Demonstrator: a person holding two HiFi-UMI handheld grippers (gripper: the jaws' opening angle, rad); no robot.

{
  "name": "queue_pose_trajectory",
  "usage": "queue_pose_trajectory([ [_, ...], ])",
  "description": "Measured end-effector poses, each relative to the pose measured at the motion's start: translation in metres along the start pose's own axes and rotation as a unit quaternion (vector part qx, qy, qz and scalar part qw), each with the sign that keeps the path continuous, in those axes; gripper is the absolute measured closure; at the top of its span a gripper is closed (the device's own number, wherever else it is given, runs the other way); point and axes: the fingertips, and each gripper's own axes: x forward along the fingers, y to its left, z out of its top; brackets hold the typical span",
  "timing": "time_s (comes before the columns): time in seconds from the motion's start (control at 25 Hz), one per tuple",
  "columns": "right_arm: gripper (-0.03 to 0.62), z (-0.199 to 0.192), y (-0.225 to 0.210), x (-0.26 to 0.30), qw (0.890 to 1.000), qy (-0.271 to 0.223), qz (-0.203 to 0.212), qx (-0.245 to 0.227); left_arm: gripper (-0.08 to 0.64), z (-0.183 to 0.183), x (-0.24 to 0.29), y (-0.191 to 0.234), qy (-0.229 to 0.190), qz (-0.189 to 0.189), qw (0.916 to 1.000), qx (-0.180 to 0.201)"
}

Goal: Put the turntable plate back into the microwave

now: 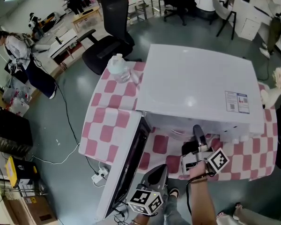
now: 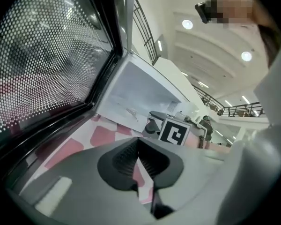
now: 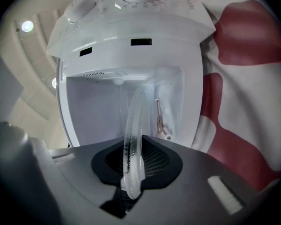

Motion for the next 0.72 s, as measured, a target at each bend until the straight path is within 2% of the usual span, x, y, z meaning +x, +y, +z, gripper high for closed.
queue_pose_trajectory([
  [0.72, 0.546, 0.015, -0.007, 0.021, 0.999, -0.03, -0.034, 0.008, 0.56, 0.003, 0.015, 0.002, 0.01, -0.008, 0.9999, -0.006],
])
